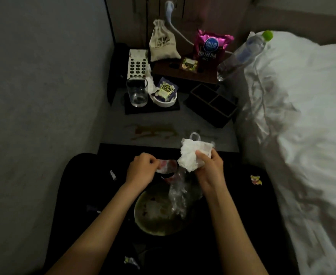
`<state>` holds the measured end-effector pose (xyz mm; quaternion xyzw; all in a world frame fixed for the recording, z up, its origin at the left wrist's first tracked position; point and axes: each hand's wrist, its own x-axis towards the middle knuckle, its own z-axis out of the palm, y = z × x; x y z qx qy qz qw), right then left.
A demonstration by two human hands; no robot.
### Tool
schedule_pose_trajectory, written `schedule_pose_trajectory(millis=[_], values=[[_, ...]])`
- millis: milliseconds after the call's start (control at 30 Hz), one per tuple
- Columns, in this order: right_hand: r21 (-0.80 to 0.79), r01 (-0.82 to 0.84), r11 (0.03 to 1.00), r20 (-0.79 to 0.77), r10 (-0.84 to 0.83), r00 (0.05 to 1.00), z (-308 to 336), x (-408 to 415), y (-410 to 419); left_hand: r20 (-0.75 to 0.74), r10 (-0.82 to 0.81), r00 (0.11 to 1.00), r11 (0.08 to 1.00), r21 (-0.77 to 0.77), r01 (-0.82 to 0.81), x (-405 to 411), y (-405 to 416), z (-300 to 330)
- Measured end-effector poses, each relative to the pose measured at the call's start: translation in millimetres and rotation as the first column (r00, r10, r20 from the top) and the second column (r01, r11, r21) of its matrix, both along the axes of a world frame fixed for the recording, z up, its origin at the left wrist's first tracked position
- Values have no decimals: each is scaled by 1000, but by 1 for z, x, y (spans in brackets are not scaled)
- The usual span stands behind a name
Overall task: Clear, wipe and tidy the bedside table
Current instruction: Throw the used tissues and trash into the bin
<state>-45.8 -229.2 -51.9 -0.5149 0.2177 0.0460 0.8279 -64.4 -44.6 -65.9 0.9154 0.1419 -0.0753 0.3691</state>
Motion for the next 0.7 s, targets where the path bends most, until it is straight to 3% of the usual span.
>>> schedule_pose_trajectory(millis=[200,367,567,700], values=[[78,109,991,-214,-90,973,-54,-26,21,-221,7,975,1000,-14,-11,-17,-12,-36],[-43,235,971,-418,-231,879,-99,-44,37,-375,-46,926,999,-10,46,-27,-23,-64],[-274,-3,962,-535,-150,831,-135,-63,38,-457,-200,867,979,-118,164,-35,-23,-88],[-363,-69,929,-516,-139,845,-135,-58,36,-442,-144,886,987,-132,95,-28,-16,-93]])
